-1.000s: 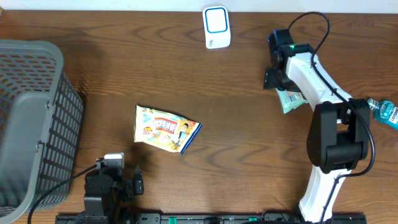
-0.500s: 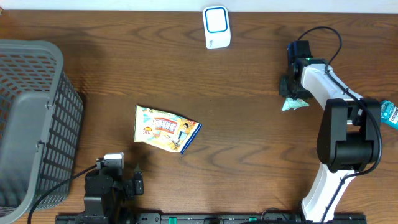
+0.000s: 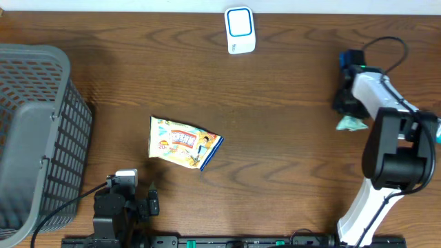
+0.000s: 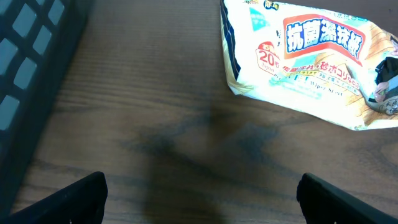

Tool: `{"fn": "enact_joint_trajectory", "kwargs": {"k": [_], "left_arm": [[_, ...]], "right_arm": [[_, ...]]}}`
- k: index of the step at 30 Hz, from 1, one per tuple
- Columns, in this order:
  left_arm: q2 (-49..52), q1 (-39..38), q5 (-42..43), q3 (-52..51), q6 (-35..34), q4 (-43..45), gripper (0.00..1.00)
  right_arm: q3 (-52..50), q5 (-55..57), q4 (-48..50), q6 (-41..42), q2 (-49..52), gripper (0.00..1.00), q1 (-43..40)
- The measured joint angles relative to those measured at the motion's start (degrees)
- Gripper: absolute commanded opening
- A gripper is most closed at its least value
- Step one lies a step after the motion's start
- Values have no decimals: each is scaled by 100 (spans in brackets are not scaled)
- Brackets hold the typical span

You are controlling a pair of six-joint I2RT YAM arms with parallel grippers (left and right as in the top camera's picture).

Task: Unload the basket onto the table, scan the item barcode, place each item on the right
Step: 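Carry the green pack to the right edge and release it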

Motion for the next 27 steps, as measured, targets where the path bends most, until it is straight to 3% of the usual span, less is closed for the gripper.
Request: {"fn": "enact_joint_trajectory", "kwargs": {"k": [7,10,14,17,22,27], "left_arm": [[0,0,0,0,0,-2,98],[0,0,0,0,0,0,98],[0,0,0,0,0,0,98],[0,0,0,0,0,0,98],[0,0,0,0,0,-2,98],[0,0,0,0,0,0,98]], "right_arm": [[0,251,-125,337,4,36,-564],[74,304,-428,699,4,51,-728],[354,415,-767,1141,4,59,-1001],[608,448,-1054,1410,4,59,-1239],[1097,238,-1644,1812,4,46,-1593],[1401,-518,-1775,1759,2,46,-1633]]}}
